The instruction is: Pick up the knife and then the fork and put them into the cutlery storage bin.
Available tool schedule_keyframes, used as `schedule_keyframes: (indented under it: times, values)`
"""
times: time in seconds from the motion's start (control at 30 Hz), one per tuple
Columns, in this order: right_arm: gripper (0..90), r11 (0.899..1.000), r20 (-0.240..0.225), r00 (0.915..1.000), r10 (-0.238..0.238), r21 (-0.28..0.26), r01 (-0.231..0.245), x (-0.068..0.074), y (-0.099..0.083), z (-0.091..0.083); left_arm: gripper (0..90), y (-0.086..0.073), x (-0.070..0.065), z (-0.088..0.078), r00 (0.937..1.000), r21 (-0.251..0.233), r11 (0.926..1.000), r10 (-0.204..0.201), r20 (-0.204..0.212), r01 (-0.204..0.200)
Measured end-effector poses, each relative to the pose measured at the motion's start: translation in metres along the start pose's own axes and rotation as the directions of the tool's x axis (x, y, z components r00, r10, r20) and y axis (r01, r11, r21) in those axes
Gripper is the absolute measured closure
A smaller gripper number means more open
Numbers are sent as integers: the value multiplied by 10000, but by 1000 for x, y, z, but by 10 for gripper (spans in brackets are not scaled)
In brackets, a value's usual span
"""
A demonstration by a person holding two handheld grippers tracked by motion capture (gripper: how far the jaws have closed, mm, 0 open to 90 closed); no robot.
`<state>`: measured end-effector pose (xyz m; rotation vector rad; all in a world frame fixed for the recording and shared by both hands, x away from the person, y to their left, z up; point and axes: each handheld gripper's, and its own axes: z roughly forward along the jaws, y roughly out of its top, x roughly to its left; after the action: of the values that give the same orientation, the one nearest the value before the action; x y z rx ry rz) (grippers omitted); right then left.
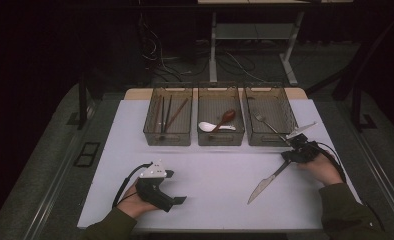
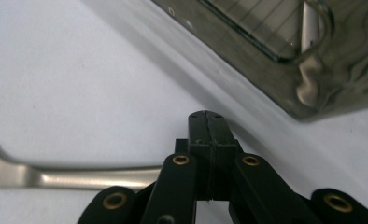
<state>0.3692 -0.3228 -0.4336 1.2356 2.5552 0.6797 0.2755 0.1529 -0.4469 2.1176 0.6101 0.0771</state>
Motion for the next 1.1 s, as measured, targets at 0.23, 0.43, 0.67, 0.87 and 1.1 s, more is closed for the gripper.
schedule_keyframes:
  times: [0.23, 0.43, 0.67, 0.87, 1.1]
  values:
    - [896, 9998, -36, 9999, 145, 105, -144, -1, -10, -6, 0, 0, 0, 0, 10000, 11, 10000, 7, 5, -7]
    - [896, 9996, -170, 9997, 146, 244, -142, 0, -19, -13, 0, 0, 0, 0, 10000, 35, 10000, 39, 12, -39]
    - [896, 9990, -416, 9991, 116, 438, -97, 3, -31, -21, 0, 0, -1, 0, 10000, 39, 10000, 46, 23, -46]
    - [896, 9994, -640, 9979, 142, 310, -122, 5, -41, -31, 0, 0, -1, 1, 10000, 36, 10000, 42, 30, -42]
    - [896, 9994, -349, 9992, 196, 305, -186, 2, -44, -31, 0, 0, -1, 2, 9999, 113, 9999, 93, 38, -93]
